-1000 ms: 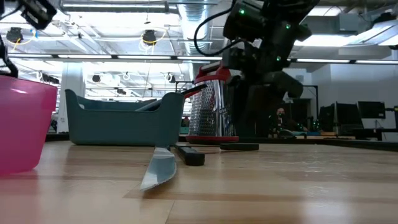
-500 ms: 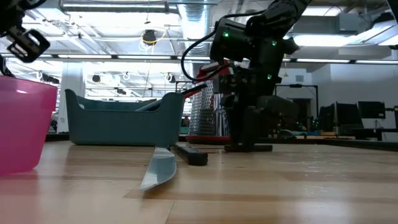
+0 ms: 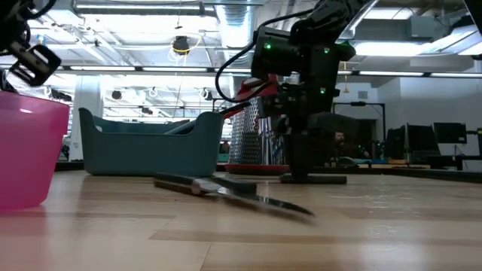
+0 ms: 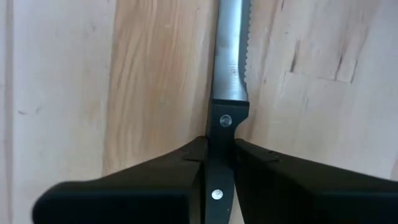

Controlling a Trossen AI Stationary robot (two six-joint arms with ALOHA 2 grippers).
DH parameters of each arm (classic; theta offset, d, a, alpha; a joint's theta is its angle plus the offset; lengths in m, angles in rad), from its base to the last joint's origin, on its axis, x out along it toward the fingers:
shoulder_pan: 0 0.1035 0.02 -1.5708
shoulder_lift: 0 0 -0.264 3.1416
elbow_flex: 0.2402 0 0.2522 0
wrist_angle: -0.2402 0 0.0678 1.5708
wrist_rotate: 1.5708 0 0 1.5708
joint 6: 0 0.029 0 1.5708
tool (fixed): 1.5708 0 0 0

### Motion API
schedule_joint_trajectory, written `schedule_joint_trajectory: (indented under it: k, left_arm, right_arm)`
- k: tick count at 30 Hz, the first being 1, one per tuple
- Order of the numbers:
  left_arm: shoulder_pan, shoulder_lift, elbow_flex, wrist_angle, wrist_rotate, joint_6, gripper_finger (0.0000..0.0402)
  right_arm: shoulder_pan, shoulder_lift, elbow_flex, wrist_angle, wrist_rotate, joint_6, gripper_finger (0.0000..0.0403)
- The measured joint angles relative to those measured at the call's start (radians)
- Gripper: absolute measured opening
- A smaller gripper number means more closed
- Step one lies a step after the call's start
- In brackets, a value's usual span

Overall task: Pick & Place Kitchen Items
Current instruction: Put the top right silver table knife into the yellow bin

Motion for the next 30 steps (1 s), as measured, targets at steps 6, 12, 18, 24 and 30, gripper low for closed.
schedule_joint_trajectory:
  k: [6, 12, 18, 24, 30]
  left_arm:
    - [0.0, 0.002, 0.0, 0.071, 0.012, 0.071, 0.0001]
    - [0.0, 0.027, 0.0, 0.072, -0.089, -0.005, 0.0002]
    - [0.0, 0.04, 0.0, 0.078, -0.072, -0.007, 0.0002]
    - [0.0, 0.04, 0.0, 0.123, -0.081, 0.023, 0.0002]
    - [0.0, 0.025, 0.0, 0.302, 0.307, 0.229, 0.0002]
  right_arm:
    - [0.014, 0.0, 0.002, -0.022, -0.002, 0.049, 0.0035]
    - [0.02, -0.01, 0.003, -0.036, -0.003, 0.117, 0.0035]
    - [0.024, -0.032, 0.023, -0.049, -0.004, 0.175, 0.0035]
    - [0.042, -0.068, 0.081, -0.059, -0.002, 0.258, 0.0035]
    - [0.095, -0.107, 0.127, -0.096, 0.0, 0.341, 0.0035]
